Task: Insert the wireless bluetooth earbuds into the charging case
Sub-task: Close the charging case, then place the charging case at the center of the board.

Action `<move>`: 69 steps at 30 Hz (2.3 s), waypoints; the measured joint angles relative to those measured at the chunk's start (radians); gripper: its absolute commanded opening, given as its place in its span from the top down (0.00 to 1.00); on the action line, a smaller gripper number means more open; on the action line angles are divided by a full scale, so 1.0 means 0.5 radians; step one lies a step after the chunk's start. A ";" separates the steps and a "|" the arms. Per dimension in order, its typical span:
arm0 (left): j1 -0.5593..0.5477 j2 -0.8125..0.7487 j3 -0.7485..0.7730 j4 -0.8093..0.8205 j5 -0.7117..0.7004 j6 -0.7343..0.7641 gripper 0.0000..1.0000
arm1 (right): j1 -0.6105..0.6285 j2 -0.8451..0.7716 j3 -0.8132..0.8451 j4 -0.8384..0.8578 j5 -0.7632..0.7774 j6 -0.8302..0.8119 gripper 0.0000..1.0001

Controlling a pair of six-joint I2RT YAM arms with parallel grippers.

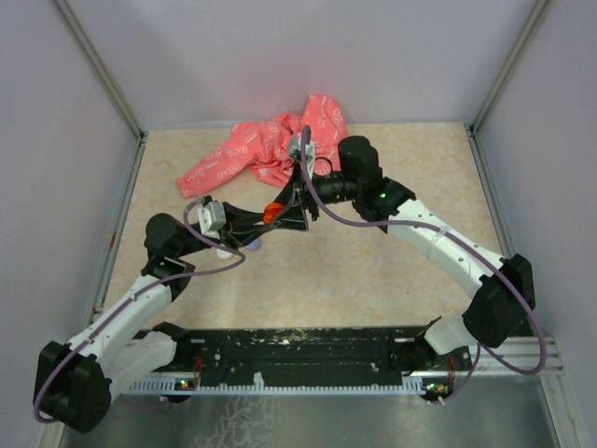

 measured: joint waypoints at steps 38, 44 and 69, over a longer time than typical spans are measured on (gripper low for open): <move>0.000 0.401 0.155 -0.874 -0.900 -0.829 1.00 | -0.014 -1.136 -0.966 -0.185 1.111 -0.140 0.38; 0.001 0.386 -0.071 -1.015 -1.061 -1.085 1.00 | -0.014 -1.332 -1.188 -0.188 1.201 -0.078 0.38; 0.092 0.256 -0.410 -1.259 -1.582 -1.402 0.01 | -0.014 -1.594 -1.367 -0.378 1.564 -0.037 0.35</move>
